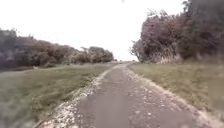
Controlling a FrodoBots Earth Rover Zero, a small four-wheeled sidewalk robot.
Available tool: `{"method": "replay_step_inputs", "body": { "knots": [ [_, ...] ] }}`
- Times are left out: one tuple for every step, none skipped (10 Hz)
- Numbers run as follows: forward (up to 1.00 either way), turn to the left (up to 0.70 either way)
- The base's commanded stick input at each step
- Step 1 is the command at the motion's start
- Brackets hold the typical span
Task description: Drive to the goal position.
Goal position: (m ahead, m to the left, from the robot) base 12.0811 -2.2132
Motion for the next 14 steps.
{"method": "replay_step_inputs", "body": {
  "knots": [
    [1.00,-0.01],
    [1.00,-0.01],
    [1.00,-0.01],
    [1.00,-0.01],
    [1.00,-0.01],
    [1.00,-0.01],
    [1.00,-0.02],
    [1.00,-0.05],
    [1.00,-0.24],
    [1.00,-0.38],
    [1.00,-0.30],
    [1.00,-0.01],
    [1.00,-0.01],
    [1.00,-0.01]
  ]
}}
